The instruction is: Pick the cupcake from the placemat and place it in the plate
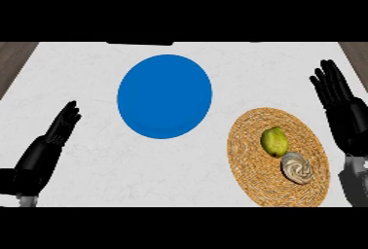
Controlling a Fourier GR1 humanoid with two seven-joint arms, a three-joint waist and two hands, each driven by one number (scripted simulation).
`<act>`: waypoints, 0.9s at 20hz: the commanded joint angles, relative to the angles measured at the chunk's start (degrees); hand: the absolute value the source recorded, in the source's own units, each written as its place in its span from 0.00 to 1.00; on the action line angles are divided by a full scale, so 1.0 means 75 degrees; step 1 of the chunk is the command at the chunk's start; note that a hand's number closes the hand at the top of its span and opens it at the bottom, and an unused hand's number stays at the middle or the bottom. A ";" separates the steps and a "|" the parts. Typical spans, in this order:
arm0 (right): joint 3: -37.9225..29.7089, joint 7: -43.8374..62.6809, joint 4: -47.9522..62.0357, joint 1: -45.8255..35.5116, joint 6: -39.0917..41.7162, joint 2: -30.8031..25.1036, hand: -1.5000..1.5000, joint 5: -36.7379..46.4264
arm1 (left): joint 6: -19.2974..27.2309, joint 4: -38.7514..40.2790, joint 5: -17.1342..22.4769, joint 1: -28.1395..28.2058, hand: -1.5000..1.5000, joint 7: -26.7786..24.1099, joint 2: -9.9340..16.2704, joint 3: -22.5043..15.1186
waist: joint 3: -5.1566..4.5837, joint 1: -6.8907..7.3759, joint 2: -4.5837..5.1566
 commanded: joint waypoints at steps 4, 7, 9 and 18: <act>0.0853 0.0273 0.1349 -0.1969 -0.1617 0.1174 1.00 0.1662 | 0.0147 -0.0011 -0.0119 -0.1383 0.50 0.0499 -0.0133 0.0521 | 0.0145 0.0000 0.0075; 0.1219 0.0916 0.2244 -0.0784 -0.1544 -0.0866 1.00 0.3593 | 0.0203 -0.0054 -0.0139 -0.1387 0.50 0.0347 -0.0140 0.0506 | -0.0192 -0.0260 0.0291; 0.1666 0.1530 0.2755 -0.0759 -0.2188 -0.0855 1.00 0.4609 | 0.0169 -0.0061 -0.0098 -0.1533 0.50 0.0465 -0.0151 0.0500 | 0.0001 -0.0054 0.0216; 0.1645 -0.0071 0.2733 -0.0230 -0.7345 0.2965 0.00 0.5029 | 0.0034 0.0187 0.0104 -0.2123 0.50 0.1181 -0.0245 0.0732 | 0.0157 -0.0188 0.0035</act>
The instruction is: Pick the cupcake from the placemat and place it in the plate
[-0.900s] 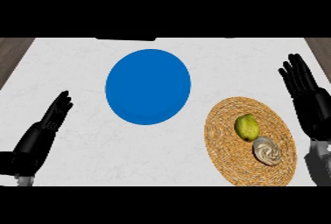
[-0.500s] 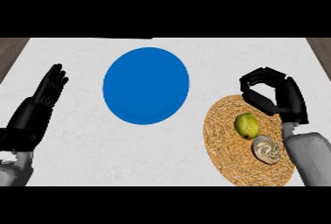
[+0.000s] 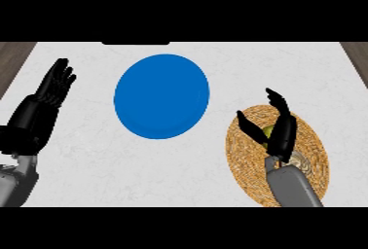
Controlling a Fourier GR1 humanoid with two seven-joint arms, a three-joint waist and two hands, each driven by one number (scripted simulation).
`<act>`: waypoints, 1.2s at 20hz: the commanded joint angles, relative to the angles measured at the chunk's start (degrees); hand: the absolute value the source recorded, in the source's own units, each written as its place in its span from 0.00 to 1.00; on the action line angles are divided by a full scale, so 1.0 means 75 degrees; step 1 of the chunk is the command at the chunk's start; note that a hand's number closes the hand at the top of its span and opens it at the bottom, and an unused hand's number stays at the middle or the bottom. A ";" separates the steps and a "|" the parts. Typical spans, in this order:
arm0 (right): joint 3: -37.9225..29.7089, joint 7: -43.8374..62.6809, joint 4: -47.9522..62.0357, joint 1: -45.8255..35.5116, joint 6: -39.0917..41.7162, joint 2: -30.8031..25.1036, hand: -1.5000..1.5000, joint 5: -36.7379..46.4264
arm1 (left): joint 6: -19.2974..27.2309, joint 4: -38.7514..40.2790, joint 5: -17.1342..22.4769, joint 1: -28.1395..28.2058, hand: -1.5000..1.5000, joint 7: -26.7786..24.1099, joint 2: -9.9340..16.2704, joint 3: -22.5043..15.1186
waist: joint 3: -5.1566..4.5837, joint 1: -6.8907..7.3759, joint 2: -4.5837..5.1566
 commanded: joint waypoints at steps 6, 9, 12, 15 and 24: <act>0.0276 0.2238 -0.1464 0.0167 -0.0755 0.0033 0.00 0.2920 | -0.0163 0.0260 -0.0320 -0.0128 0.50 -0.0018 -0.0315 0.0143 | -0.0019 -0.0134 -0.0096; 0.0152 0.3302 -0.1464 0.0557 0.0610 -0.0394 0.00 0.3706 | -0.0009 0.0229 -0.0297 -0.0123 0.50 0.0127 -0.0305 0.0254 | -0.0040 -0.0227 -0.0137; 0.0038 0.4738 -0.1522 0.0445 0.2019 -0.0522 0.00 0.3887 | -0.0284 0.0185 -0.0077 -0.0171 0.50 0.0246 -0.0021 0.0476 | -0.0059 -0.0239 -0.0163; 0.0130 0.5960 -0.1553 0.0350 0.3549 -0.0801 0.00 0.4016 | -0.0093 0.0322 -0.0297 -0.0099 0.50 0.0120 -0.0197 0.0341 | -0.0071 -0.0264 -0.0137; 0.0218 0.9105 -0.2925 -0.0184 0.7542 -0.0653 0.00 0.2820 | -0.0129 0.0179 -0.0358 -0.0230 0.50 0.0221 -0.0398 0.0211 | -0.0014 -0.0186 -0.0111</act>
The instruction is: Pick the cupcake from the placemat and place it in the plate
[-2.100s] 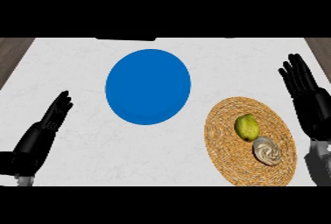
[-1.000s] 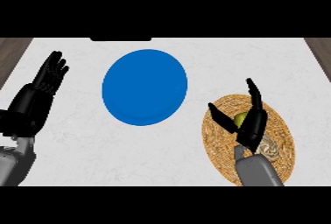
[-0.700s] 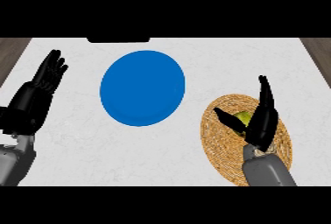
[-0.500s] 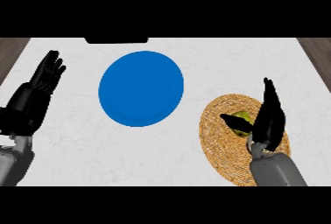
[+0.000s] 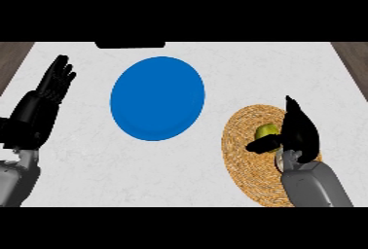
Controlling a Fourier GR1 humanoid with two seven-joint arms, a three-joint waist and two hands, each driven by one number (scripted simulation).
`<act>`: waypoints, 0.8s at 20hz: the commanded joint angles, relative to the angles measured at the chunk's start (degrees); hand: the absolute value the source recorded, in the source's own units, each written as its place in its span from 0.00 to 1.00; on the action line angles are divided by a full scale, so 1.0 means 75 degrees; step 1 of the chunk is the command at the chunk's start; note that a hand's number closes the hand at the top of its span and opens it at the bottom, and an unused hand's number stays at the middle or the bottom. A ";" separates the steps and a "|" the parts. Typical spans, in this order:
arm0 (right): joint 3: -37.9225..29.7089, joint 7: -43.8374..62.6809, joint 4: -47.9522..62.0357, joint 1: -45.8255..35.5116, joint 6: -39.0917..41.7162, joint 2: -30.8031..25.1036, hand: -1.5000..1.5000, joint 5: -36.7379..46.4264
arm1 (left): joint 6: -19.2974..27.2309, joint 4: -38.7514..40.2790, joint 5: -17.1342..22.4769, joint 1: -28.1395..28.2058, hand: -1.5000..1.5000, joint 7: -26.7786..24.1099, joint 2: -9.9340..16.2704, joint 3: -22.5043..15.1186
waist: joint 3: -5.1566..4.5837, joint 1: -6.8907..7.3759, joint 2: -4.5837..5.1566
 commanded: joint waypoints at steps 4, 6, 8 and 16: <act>-0.0220 0.2104 -0.0126 -0.0505 0.1897 0.0214 0.00 -0.0379 | -0.0235 0.0119 -0.0003 -0.0174 0.50 0.0031 0.0013 0.0140 | 0.0032 0.0151 0.0088; -0.0296 0.2285 -0.1086 -0.0009 0.2252 -0.0106 0.00 -0.0421 | 0.0028 -0.0165 -0.0168 -0.0008 0.50 0.0162 -0.0258 -0.0071 | 0.0034 0.0086 0.0049; -0.0557 0.2099 -0.0764 0.0034 0.2303 -0.0251 0.00 -0.0432 | -0.0280 0.0032 -0.0014 0.0038 0.50 -0.0021 -0.0133 0.0119 | 0.0033 0.0125 0.0072; -0.0863 0.2125 -0.0534 0.0731 0.2603 -0.0139 0.00 -0.0213 | -0.0473 0.0148 0.0029 0.0011 0.50 -0.0106 -0.0032 0.0425 | 0.0033 0.0127 0.0087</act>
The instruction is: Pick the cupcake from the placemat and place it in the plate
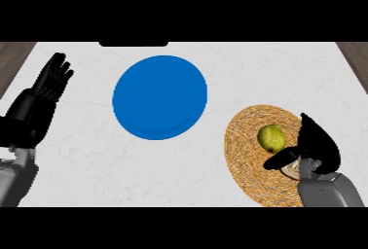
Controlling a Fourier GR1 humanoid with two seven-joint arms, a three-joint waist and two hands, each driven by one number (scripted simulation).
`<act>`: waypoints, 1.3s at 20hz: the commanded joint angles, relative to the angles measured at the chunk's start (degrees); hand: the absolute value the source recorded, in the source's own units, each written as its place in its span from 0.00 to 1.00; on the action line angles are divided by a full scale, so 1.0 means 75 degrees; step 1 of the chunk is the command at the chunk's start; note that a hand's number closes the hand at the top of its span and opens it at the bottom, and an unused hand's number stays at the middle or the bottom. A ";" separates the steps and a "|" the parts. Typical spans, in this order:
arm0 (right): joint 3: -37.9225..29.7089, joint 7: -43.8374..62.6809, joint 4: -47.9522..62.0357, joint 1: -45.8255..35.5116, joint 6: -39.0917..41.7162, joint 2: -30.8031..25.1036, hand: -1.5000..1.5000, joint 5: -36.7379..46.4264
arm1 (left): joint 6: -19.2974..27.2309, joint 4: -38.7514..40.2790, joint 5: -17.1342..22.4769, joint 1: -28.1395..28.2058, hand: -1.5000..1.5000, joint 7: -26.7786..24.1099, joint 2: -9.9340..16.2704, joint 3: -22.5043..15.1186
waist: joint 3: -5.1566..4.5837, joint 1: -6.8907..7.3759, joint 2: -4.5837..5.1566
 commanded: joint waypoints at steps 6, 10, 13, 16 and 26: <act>-0.0276 0.1226 -0.0081 0.0544 0.0642 0.0389 0.00 0.0188 | -0.0199 0.0177 -0.0061 -0.0294 0.50 0.0173 -0.0123 0.0205 | 0.0008 0.0009 0.0020; -0.0369 0.1246 0.0121 0.0366 0.0953 0.0601 0.00 0.0115 | 0.0130 -0.0378 -0.0434 -0.0067 0.50 0.0424 -0.0453 -0.0151 | 0.0011 0.0071 0.0012; -0.0730 0.0568 0.0605 0.0539 0.0737 0.0519 0.00 0.0084 | -0.0130 -0.0347 -0.0251 0.0007 0.50 0.0633 -0.0298 0.0149 | 0.0013 0.0094 0.0021; -0.0901 0.0445 0.0643 0.0855 0.0798 0.0446 0.00 0.0191 | -0.0434 0.0048 -0.0214 -0.0085 0.50 0.0168 -0.0269 0.0349 | 0.0009 0.0036 0.0026; -0.0508 -0.1118 0.1641 0.0793 -0.0950 0.0392 1.00 0.2119 | -0.0687 0.0060 -0.0503 -0.0148 0.50 0.0266 -0.0488 0.0525 | 0.0013 0.0055 0.0031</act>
